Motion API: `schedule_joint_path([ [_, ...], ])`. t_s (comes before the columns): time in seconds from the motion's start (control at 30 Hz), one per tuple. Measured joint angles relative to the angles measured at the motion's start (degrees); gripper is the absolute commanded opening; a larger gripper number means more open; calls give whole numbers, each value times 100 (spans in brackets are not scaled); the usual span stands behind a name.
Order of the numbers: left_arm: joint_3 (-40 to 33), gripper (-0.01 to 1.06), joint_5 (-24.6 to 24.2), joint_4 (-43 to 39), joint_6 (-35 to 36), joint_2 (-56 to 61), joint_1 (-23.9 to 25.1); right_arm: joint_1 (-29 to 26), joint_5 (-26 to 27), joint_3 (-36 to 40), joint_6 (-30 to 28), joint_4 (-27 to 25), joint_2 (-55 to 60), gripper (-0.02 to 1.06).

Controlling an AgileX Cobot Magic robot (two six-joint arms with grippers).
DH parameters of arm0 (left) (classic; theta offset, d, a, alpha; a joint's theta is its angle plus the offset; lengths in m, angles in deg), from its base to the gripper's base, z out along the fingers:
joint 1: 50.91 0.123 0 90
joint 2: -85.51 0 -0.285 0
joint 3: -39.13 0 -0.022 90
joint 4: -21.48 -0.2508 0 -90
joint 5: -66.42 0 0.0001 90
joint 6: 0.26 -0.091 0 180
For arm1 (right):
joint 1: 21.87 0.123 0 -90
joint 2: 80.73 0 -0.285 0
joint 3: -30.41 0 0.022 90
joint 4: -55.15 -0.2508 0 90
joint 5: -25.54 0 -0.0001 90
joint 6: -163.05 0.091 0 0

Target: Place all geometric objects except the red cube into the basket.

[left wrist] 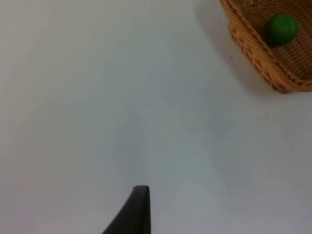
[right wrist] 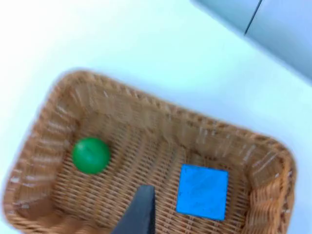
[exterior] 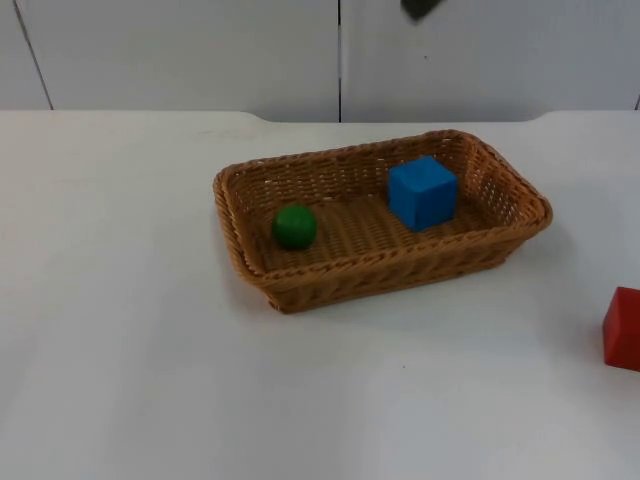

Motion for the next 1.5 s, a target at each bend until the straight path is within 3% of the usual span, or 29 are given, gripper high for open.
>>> schedule_joint_path([
  [0.17, 0, 105, 0, 0, 0, 0, 0, 0, -186, 17, 56, -274, -632, 89],
  [0.33, 0, 105, 0, 0, -23, 0, 0, 0, 83, 671, 56, -355, -1261, 89],
  [0.47, 0, 105, 0, 0, -50, 0, 0, 0, 583, 1919, 56, -372, -2126, 89],
  [0.5, 0, 105, 0, 0, -50, 0, 0, 0, 583, 1919, 56, -372, -2126, 89],
  [0.57, 0, 105, 0, 0, -87, 0, 0, 0, 903, 2788, 40, -372, -2870, 89],
  [0.77, 0, 105, 0, 45, -99, 335, 0, 0, 1135, 4126, 8, -372, -4527, 89],
  [1.3, 0, 105, -539, 184, -99, 3000, 0, 0, 1069, 6970, 84, -372, -8783, 89],
  [1.5, 0, 105, -1028, 2, 137, 3830, 0, 0, 559, 7669, 526, -185, -10033, 89],
])
